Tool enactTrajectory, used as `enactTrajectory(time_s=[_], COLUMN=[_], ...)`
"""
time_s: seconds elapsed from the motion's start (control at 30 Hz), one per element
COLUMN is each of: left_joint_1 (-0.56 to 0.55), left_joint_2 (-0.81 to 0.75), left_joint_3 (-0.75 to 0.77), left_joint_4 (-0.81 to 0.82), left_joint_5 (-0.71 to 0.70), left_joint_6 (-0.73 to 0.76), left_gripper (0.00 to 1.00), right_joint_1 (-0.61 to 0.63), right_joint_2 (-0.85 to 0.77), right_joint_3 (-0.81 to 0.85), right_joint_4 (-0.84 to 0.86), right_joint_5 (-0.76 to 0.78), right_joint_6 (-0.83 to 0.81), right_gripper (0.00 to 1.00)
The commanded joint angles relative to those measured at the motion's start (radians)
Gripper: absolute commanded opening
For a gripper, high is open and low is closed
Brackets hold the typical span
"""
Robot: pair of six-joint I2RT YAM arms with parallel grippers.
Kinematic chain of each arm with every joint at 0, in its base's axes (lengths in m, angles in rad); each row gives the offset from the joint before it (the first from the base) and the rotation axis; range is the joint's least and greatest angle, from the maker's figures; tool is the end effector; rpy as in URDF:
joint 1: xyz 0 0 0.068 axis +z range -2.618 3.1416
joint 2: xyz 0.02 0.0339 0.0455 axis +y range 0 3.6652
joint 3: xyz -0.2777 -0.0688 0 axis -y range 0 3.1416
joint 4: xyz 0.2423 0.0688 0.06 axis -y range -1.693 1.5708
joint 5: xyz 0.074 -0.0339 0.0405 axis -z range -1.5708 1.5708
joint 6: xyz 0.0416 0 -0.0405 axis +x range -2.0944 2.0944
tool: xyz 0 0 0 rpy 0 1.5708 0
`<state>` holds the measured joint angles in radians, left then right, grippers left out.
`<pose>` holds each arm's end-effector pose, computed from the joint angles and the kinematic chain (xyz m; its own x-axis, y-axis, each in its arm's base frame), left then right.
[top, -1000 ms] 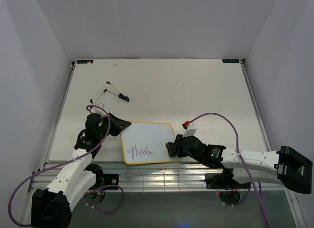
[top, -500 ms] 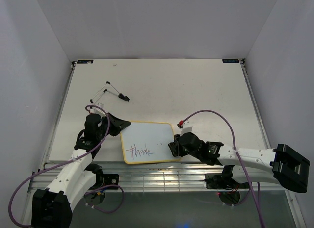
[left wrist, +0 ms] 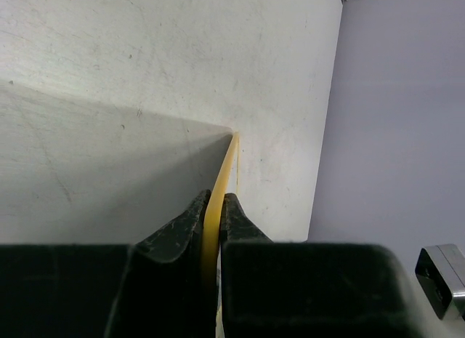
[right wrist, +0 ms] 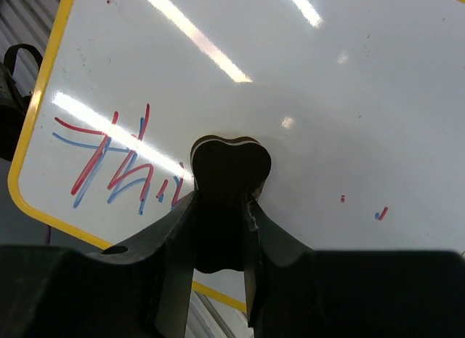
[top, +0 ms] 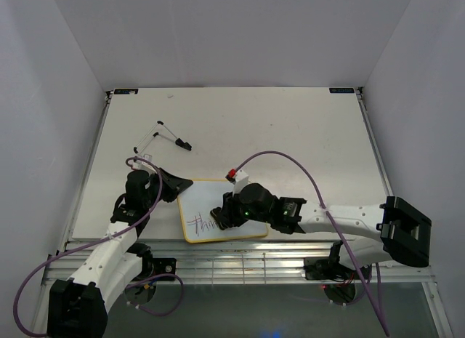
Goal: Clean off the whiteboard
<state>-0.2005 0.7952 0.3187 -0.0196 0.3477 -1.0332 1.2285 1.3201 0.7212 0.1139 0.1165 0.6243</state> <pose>0.1617 -0.0473 0.2001 -0.6519 -0.6916 -0.3110 -0.1544 0.5227 -0.8384 0.1009 0.2688 0.2417 -0.6537 -0.1048 -0.7495 -0.6396 0.6058 0.4731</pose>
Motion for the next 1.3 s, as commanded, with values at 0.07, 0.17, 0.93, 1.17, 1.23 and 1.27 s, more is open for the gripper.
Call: enactTrajectory(time_s=[0.07, 0.17, 0.93, 1.17, 1.23, 1.27], left_joint_1=[-0.004, -0.002, -0.002, -0.004, -0.002, -0.002], left_joint_2=[0.001, -0.007, -0.01, -0.002, -0.002, -0.002], left_joint_3=[-0.006, 0.002, -0.006, -0.036, -0.047, -0.05], left_joint_4=[-0.019, -0.036, -0.046, -0.016, -0.003, 0.0], left_joint_5=[-0.084, -0.087, -0.09, -0.096, -0.102, -0.105], left_joint_6=[0.047, 0.058, 0.059, 0.01, -0.011, -0.016], left_gripper=[0.0, 0.0, 0.0, 0.0, 0.0, 0.0], right_joint_1=[-0.01, -0.07, -0.394, -0.255, -0.218, -0.178], right_joint_2=[0.07, 0.051, 0.025, -0.084, -0.091, -0.087], right_joint_3=[0.034, -0.046, -0.227, -0.187, -0.157, -0.145], right_joint_4=[-0.045, -0.1, -0.151, -0.033, 0.001, 0.01], right_joint_5=[0.047, 0.087, -0.065, -0.156, -0.161, -0.163], right_joint_6=[-0.029, -0.012, -0.167, -0.094, -0.074, -0.058], right_gripper=[0.33, 0.33, 0.32, 0.32, 0.32, 0.32])
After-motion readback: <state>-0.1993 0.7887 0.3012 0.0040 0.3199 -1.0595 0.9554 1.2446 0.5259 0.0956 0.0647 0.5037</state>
